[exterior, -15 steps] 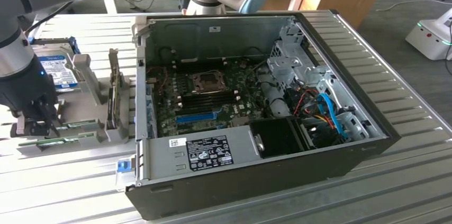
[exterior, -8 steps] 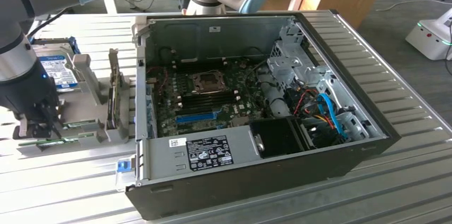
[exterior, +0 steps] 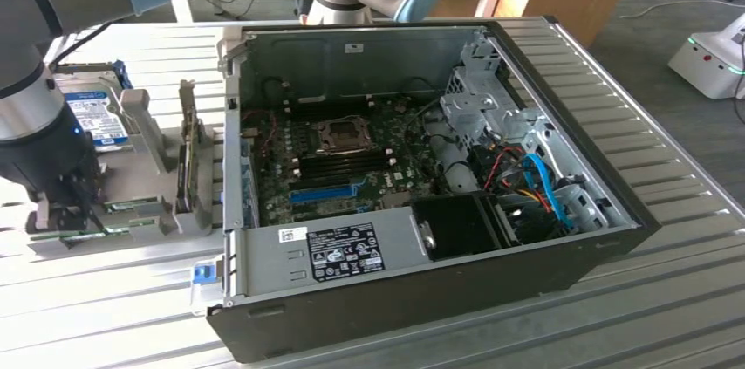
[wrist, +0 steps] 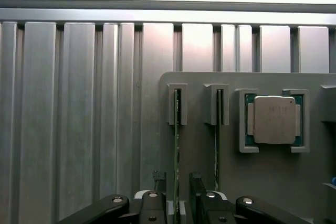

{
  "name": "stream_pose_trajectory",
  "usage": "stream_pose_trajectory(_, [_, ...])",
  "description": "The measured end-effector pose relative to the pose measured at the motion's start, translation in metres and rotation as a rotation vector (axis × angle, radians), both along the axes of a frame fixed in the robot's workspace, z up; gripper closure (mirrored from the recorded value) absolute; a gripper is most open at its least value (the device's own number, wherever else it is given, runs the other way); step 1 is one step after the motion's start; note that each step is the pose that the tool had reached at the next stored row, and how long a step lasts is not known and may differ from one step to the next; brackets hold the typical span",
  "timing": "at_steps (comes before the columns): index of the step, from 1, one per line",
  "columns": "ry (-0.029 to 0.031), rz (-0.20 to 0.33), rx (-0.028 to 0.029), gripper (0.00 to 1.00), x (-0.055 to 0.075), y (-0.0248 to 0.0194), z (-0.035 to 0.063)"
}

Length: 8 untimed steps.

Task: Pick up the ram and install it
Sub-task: 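Pick up the ram and move it above insertion slot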

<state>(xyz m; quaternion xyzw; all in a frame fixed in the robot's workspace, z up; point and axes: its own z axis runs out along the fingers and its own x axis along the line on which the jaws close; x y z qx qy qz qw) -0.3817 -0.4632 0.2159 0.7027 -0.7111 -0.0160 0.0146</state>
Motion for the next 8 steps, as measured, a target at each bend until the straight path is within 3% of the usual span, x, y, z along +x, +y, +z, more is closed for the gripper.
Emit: stream_pose_trajectory(8, [0.0,0.0,0.0,0.69,0.0,0.0,-0.0066])
